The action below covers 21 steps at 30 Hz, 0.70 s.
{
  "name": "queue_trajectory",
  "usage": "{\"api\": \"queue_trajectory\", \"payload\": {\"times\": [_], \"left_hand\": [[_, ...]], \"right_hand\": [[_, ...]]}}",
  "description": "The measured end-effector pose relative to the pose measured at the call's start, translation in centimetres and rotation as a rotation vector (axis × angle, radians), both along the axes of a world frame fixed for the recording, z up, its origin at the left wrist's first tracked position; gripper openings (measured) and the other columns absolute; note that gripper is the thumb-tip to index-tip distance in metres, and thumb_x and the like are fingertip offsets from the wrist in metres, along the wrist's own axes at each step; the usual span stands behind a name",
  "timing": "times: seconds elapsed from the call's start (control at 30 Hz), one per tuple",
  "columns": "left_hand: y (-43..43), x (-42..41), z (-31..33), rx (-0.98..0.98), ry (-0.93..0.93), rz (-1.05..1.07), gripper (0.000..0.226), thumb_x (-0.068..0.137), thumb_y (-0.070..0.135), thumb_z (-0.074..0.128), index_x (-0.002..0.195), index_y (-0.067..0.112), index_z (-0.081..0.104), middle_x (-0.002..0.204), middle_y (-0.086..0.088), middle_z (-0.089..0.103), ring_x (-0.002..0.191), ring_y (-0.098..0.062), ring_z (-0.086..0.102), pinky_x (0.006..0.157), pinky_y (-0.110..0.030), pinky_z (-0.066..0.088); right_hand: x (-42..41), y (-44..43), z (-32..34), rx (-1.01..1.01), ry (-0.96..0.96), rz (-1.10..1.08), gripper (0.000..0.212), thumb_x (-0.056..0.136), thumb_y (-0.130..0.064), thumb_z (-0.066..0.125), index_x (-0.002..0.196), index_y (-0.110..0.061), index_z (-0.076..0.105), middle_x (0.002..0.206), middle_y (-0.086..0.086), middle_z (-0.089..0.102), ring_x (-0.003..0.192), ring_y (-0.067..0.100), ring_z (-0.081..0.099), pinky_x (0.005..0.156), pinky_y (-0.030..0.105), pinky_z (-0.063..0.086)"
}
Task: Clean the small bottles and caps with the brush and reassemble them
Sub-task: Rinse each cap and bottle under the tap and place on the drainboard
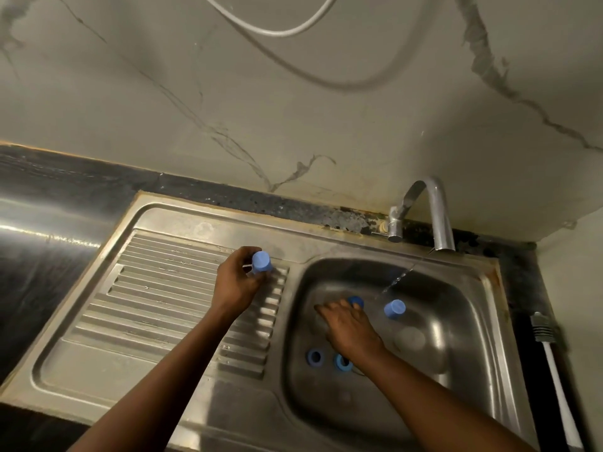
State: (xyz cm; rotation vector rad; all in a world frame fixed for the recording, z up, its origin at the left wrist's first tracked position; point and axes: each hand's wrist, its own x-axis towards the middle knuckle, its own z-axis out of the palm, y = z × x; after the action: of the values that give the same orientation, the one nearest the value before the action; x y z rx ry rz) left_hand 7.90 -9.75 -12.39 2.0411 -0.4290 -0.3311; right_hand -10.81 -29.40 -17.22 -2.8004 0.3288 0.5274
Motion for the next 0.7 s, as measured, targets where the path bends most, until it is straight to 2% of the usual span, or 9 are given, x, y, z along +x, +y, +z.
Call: {"api": "queue_trajectory", "payload": {"times": [0.2,0.3,0.37,0.43,0.53,0.6,0.67,0.7], "left_hand": [[0.3,-0.2,-0.3,-0.001,0.009,0.007,0.048,0.078,0.011,0.091,0.119,0.023,0.068,0.112,0.008,0.074,0.104,-0.007,0.070,0.091,-0.033,0.061],[0.4,-0.7,0.2,0.027,-0.016,0.022,0.071,0.078,0.019,0.093,0.141,0.021,0.059,0.136,0.007,0.062,0.117,-0.010,0.062,0.089,-0.015,0.050],[0.1,-1.3,1.1,0.071,-0.114,0.017,0.081,0.079,0.024,0.093,0.149,0.023,0.052,0.144,0.010,0.051,0.125,-0.007,0.049,0.094,-0.014,0.042],[-0.5,-2.0,2.0,0.058,-0.207,-0.004,0.077,0.081,0.025,0.091,0.148,0.025,0.053,0.148,0.005,0.050,0.130,-0.008,0.046,0.100,-0.025,0.043],[-2.3,-3.5,3.2,0.018,-0.244,-0.032,0.065,0.084,0.022,0.089,0.141,0.025,0.057,0.147,-0.001,0.052,0.131,-0.014,0.048,0.104,-0.031,0.045],[-3.7,-4.5,3.7,0.012,-0.272,-0.089,0.058,0.087,0.025,0.086,0.138,0.025,0.059,0.145,0.002,0.053,0.131,-0.013,0.050,0.105,-0.027,0.047],[-5.2,-5.7,4.1,-0.011,-0.285,-0.174,0.051,0.091,0.030,0.081,0.137,0.028,0.061,0.142,0.008,0.053,0.129,-0.009,0.052,0.103,-0.023,0.048],[-6.0,-6.3,4.2,-0.028,-0.278,-0.211,0.047,0.092,0.031,0.080,0.136,0.029,0.061,0.140,0.010,0.053,0.128,-0.007,0.053,0.104,-0.025,0.050]], "right_hand": [[0.0,-0.3,0.7,0.071,-0.107,-0.084,0.059,0.091,-0.035,0.068,0.147,-0.032,0.049,0.144,-0.006,0.055,0.138,0.019,0.045,0.113,0.038,0.037],[-0.2,-0.9,2.3,0.256,-0.253,-0.262,0.062,0.087,-0.043,0.074,0.144,-0.037,0.051,0.141,-0.011,0.057,0.133,0.013,0.052,0.109,0.036,0.046],[-0.6,-1.7,3.9,0.372,-0.312,-0.377,0.067,0.085,-0.043,0.079,0.145,-0.037,0.051,0.141,-0.012,0.058,0.129,0.010,0.054,0.106,0.036,0.050],[-1.2,-2.8,5.2,0.476,-0.364,-0.482,0.069,0.083,-0.038,0.084,0.145,-0.035,0.053,0.139,-0.009,0.061,0.126,0.011,0.058,0.105,0.037,0.052],[-2.7,-4.8,7.0,0.612,-0.450,-0.615,0.069,0.084,-0.031,0.086,0.146,-0.033,0.055,0.135,-0.006,0.066,0.117,0.007,0.064,0.098,0.030,0.057],[-3.7,-6.2,8.2,0.642,-0.505,-0.659,0.070,0.088,-0.030,0.082,0.151,-0.030,0.051,0.136,-0.004,0.066,0.110,0.003,0.066,0.094,0.027,0.059],[-4.7,-7.4,9.2,0.658,-0.551,-0.702,0.068,0.092,-0.032,0.077,0.154,-0.031,0.048,0.129,-0.003,0.070,0.098,0.003,0.069,0.085,0.023,0.059],[-5.0,-7.9,9.6,0.678,-0.568,-0.730,0.067,0.093,-0.033,0.076,0.154,-0.033,0.048,0.124,-0.004,0.072,0.098,0.008,0.072,0.086,0.028,0.061]]}}
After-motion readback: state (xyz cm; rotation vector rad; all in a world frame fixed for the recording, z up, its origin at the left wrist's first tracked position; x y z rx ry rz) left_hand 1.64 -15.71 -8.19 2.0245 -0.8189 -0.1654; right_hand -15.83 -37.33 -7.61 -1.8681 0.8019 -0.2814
